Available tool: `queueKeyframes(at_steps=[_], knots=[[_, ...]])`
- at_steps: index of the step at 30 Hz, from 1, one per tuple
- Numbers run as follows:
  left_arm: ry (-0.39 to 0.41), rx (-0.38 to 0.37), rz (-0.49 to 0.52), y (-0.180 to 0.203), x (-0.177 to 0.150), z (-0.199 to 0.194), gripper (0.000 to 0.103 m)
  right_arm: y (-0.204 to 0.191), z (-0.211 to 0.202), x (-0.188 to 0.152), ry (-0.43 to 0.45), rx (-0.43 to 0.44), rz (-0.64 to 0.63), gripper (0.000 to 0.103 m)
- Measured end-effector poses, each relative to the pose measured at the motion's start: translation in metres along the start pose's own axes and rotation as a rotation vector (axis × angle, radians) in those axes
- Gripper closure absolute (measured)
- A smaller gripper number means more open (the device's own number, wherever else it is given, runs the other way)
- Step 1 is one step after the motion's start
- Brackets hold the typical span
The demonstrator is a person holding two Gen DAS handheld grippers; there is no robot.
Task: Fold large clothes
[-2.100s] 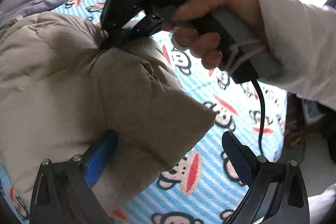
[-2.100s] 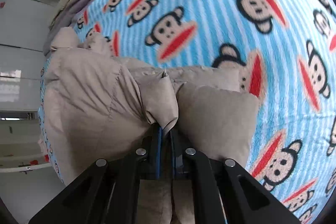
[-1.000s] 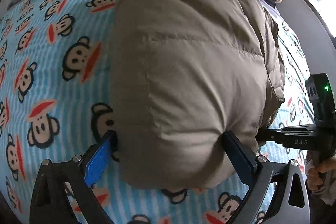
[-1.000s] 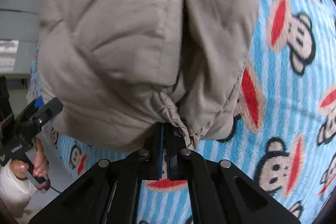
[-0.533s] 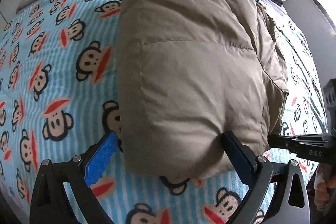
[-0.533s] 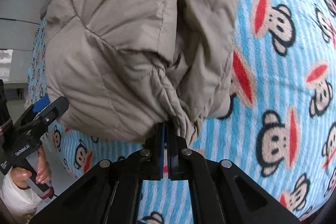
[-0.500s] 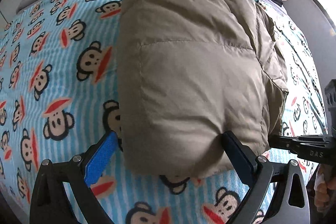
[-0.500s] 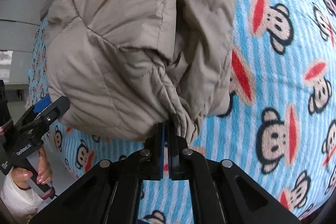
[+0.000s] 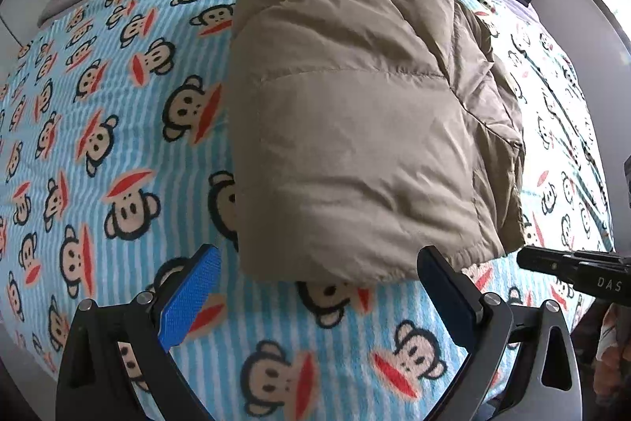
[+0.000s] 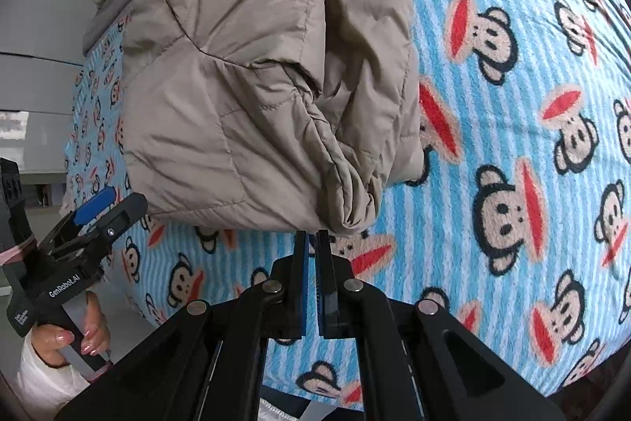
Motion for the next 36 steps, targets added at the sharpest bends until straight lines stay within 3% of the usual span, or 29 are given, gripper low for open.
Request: queueKeyframes(at_steps=[11,16,19,21,22,23,36], knots=[[0.055,0.086,0.016,0.006,0.010,-0.045,0.001,0.000,-0.051,0.015,0.113,-0.060,0.014,0.099],[0.133,0.152,0.021,0.010,0.021,-0.078,0.001,-0.006,-0.069,0.019,0.148,-0.091,0.000,0.099],[0.177,0.146,0.000,0.011,0.028,-0.095,0.001,-0.012,-0.084,0.019,0.190,-0.140,-0.023,0.099],[0.182,0.141,-0.010,0.011,0.031,-0.102,0.001,-0.014,-0.096,0.022,0.217,-0.166,-0.033,0.075],[0.188,0.150,-0.014,0.011,0.033,-0.107,0.001,-0.018,-0.102,0.024,0.233,-0.170,-0.034,0.029],[0.195,0.155,-0.015,0.012,0.034,-0.111,0.001,-0.022,-0.107,0.024,0.250,-0.167,-0.036,0.003],[0.280,0.213,0.042,0.038,0.041,-0.150,0.001,-0.035,-0.182,0.034,0.511,-0.324,-0.003,0.001]])
Point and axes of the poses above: each gripper's, at about its wrist camera, not at the fingertips, and z roughly the way its jaws point, y to its right, x to its top, the point moved 8 cm from there along z, roughly the way its jaws point, and after that the axes turned 11 degrees about -x, right-handed, at the moved point
